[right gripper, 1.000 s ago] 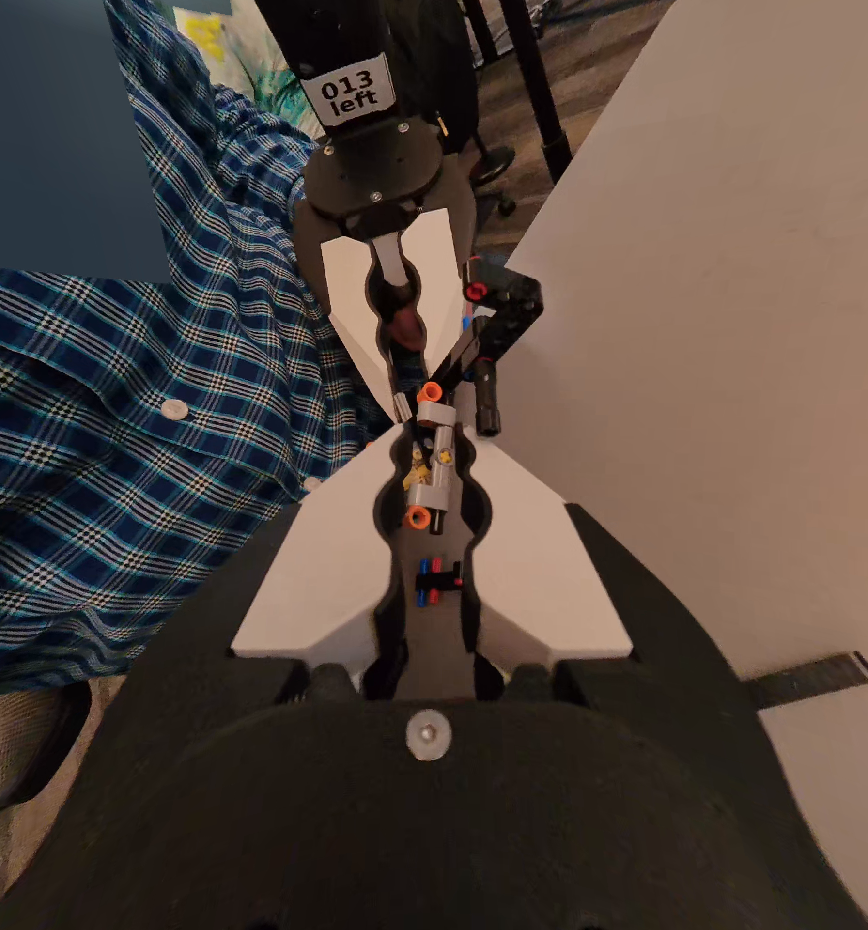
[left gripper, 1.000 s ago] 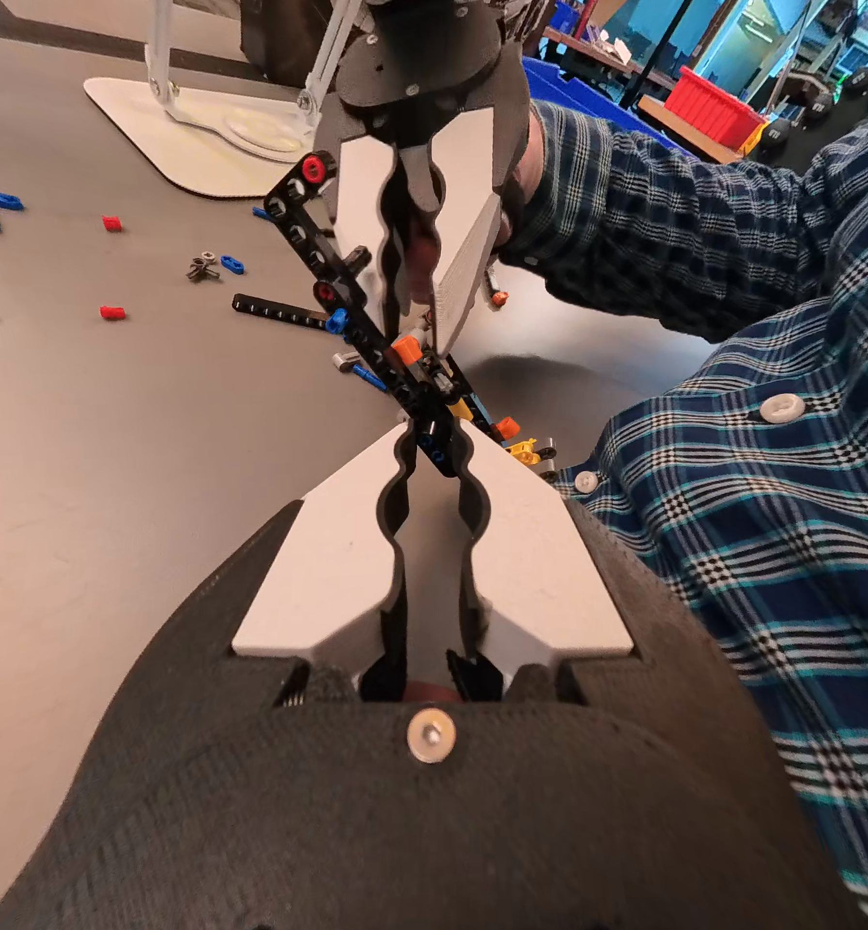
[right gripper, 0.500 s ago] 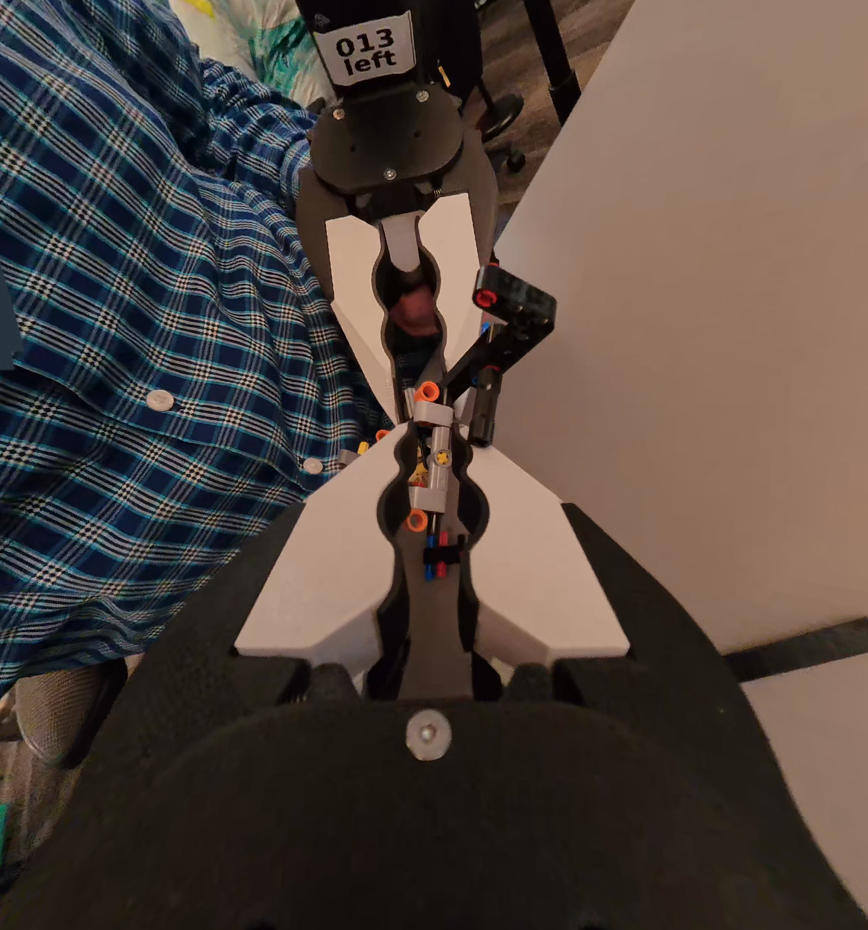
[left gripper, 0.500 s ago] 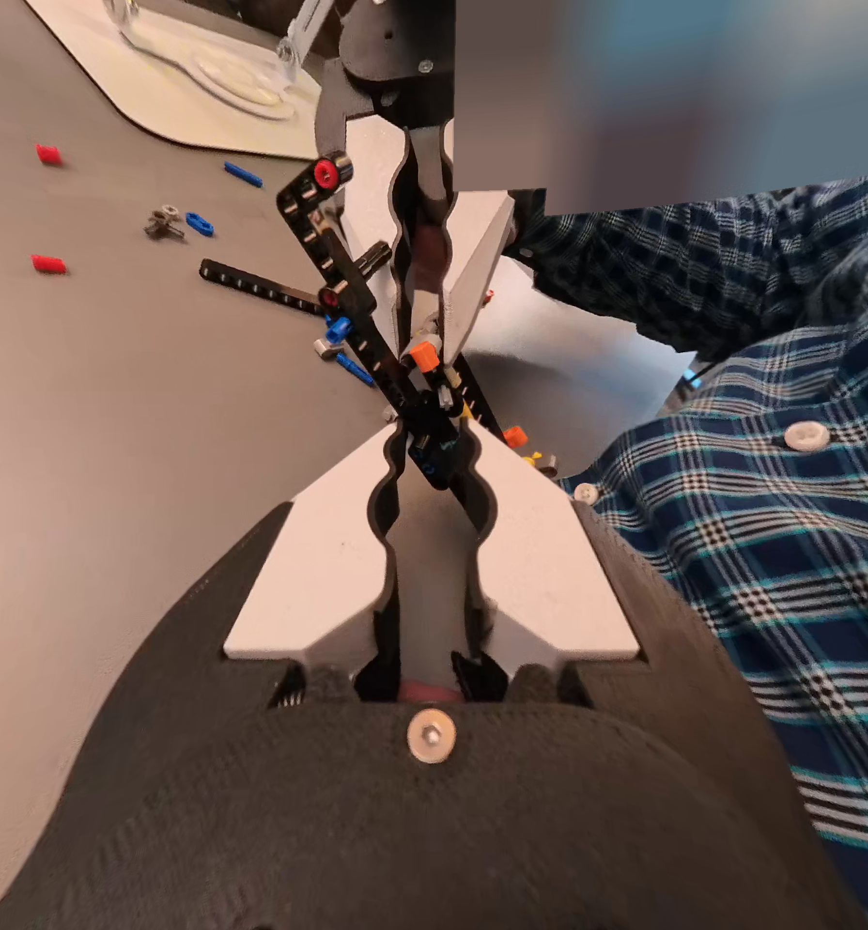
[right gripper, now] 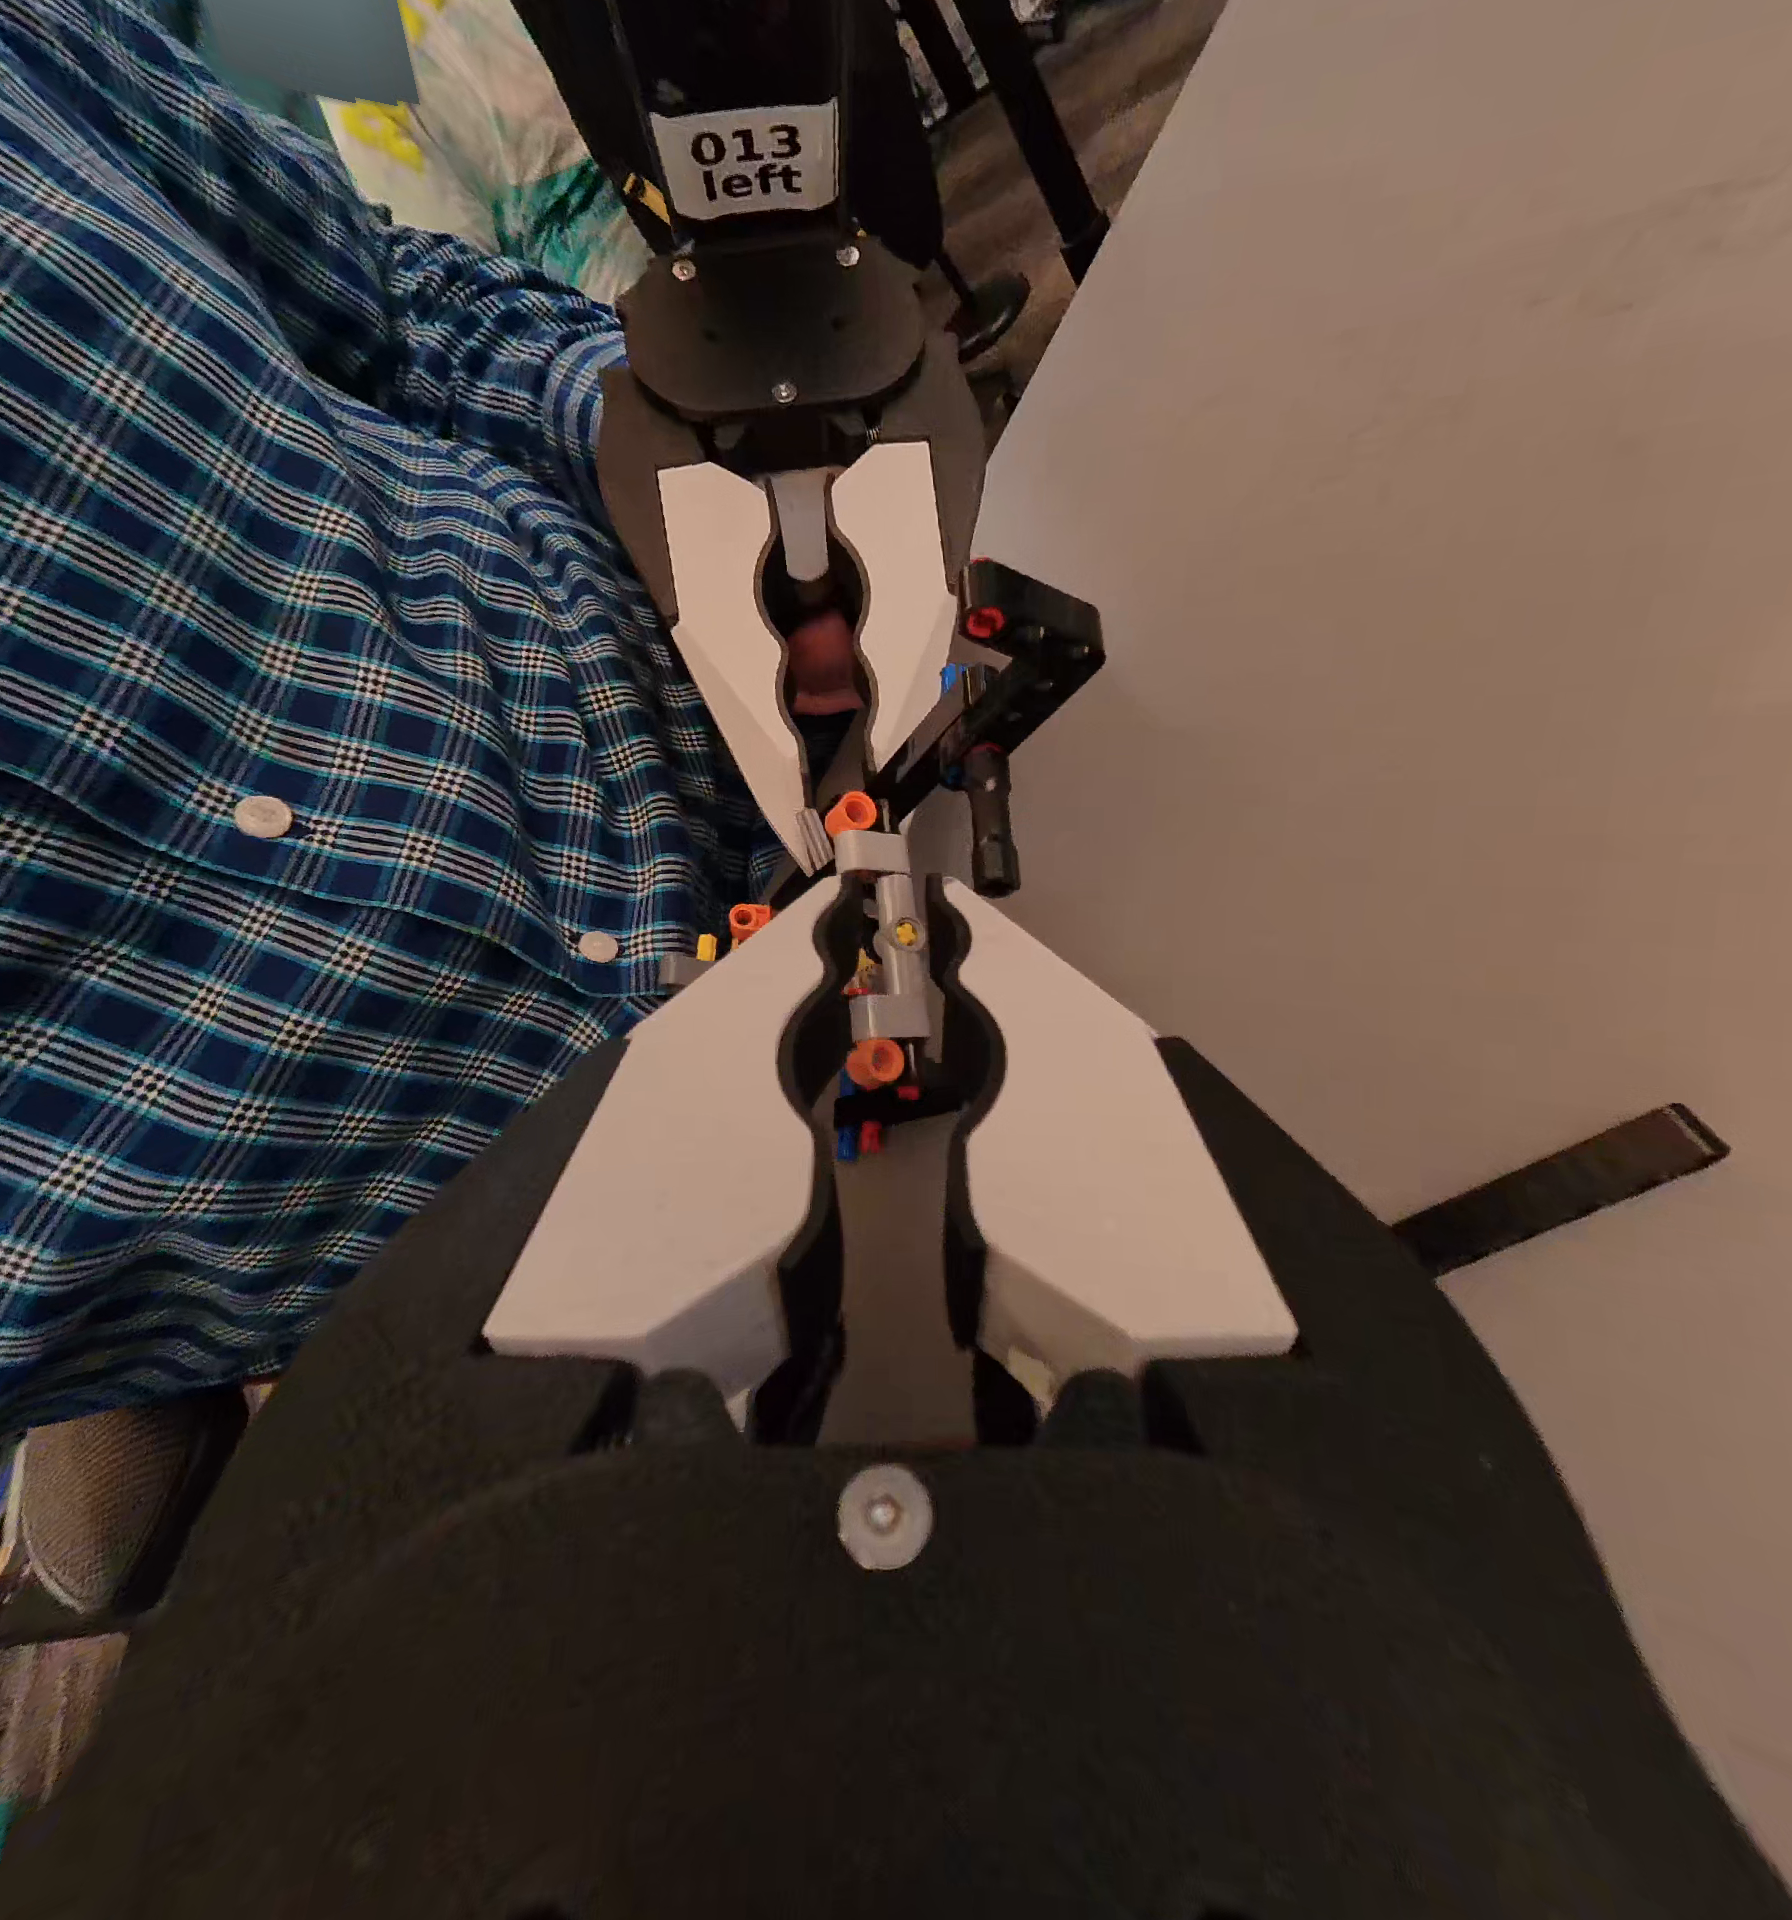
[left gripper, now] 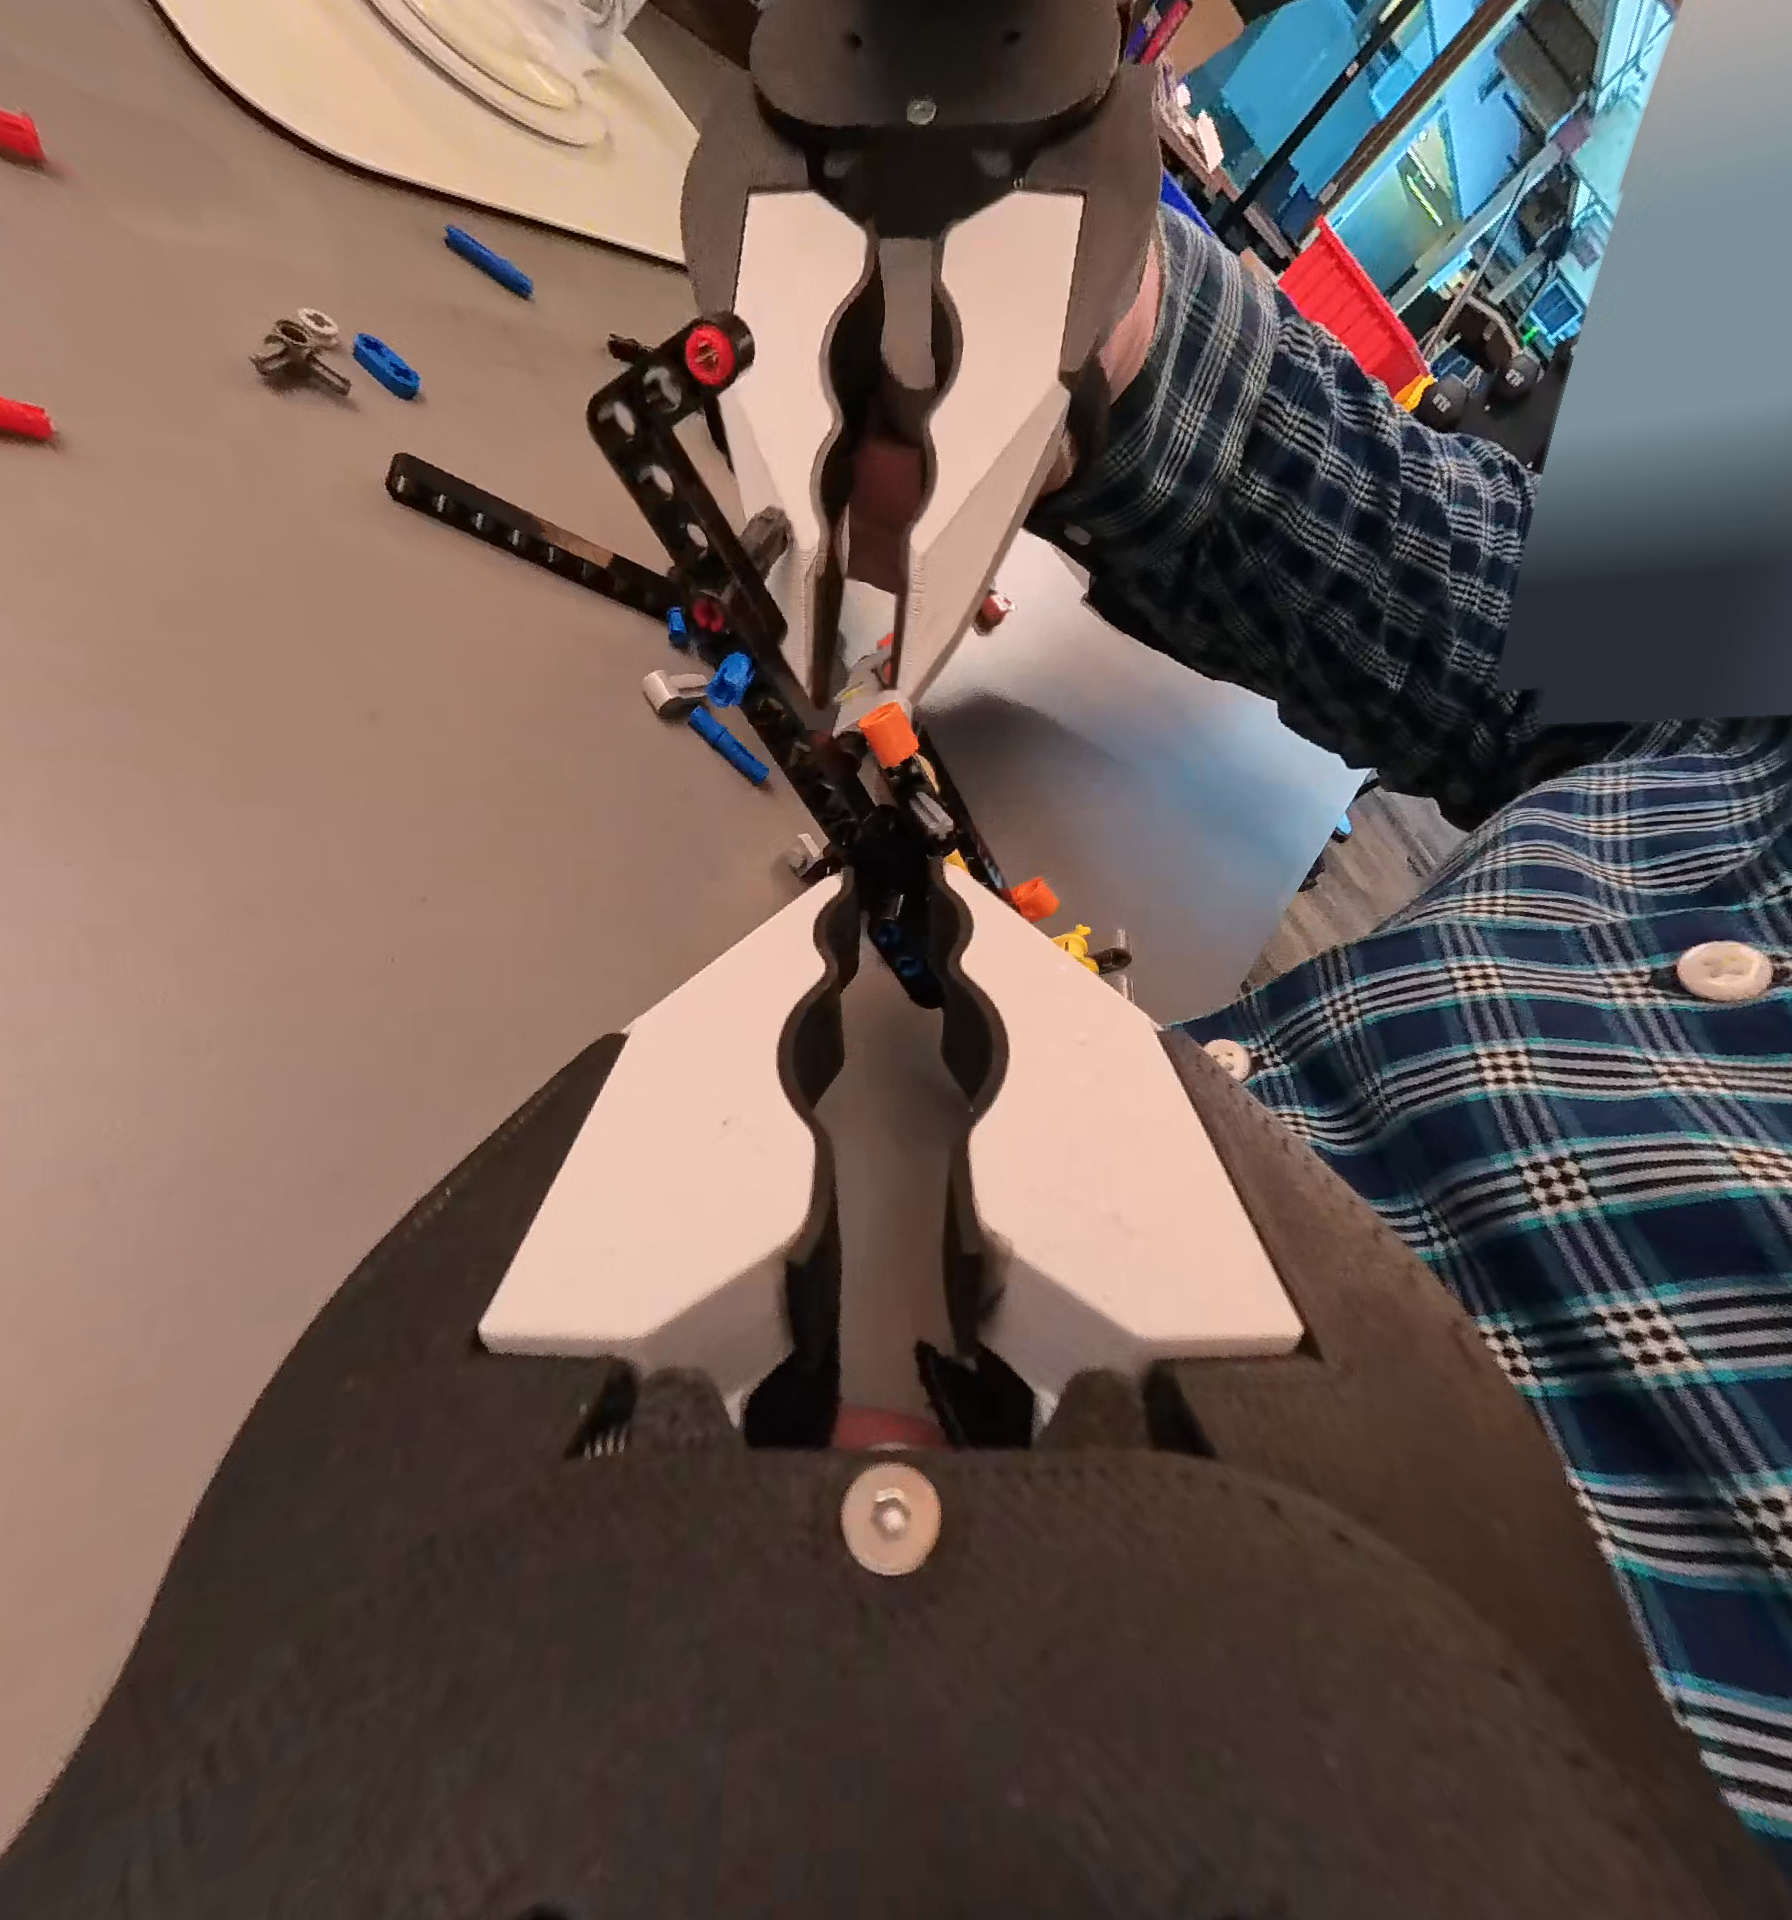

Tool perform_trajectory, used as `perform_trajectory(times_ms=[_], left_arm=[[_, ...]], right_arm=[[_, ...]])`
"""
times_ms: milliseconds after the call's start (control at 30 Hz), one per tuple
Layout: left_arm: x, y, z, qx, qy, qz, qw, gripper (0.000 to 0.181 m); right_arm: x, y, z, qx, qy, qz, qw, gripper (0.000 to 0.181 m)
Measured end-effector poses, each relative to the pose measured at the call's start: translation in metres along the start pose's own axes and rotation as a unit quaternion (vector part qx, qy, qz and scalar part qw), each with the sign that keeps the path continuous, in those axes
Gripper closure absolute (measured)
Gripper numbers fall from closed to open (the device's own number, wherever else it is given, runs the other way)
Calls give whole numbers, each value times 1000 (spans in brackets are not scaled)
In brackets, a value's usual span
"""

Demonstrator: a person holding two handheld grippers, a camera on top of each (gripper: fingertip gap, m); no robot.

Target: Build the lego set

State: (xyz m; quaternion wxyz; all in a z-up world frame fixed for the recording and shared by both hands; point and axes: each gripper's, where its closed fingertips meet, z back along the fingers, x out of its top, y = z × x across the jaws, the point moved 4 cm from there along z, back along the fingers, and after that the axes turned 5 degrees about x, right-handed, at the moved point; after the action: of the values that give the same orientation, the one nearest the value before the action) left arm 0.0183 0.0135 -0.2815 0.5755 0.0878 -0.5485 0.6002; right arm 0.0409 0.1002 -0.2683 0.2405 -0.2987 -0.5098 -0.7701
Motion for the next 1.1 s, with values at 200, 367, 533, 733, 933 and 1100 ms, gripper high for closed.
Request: perform_trajectory(times_ms=[200,367,533,733,933,1100], left_arm=[[1,0,0,-7,-1,5,1000,171],[1,0,1,-16,-1,9,1000,171],[-1,-1,-2,-5,7,-2,1000,166],[-1,-3,-5,-1,-3,14,1000,162],[-3,-2,5,-5,-20,33,999,170],[-4,1,6,-2,-16,49,999,172]], right_arm=[[-2,-2,-1,0,-21,-11,1000,169],[-1,0,-2,24,-29,-14,999,176],[-5,0,-3,38,-27,-21,999,177],[-7,2,-4,36,-32,-15,999,177],[-5,3,-7,41,-33,-11,999,177],[-6,2,-7,40,-28,-11,999,177]])
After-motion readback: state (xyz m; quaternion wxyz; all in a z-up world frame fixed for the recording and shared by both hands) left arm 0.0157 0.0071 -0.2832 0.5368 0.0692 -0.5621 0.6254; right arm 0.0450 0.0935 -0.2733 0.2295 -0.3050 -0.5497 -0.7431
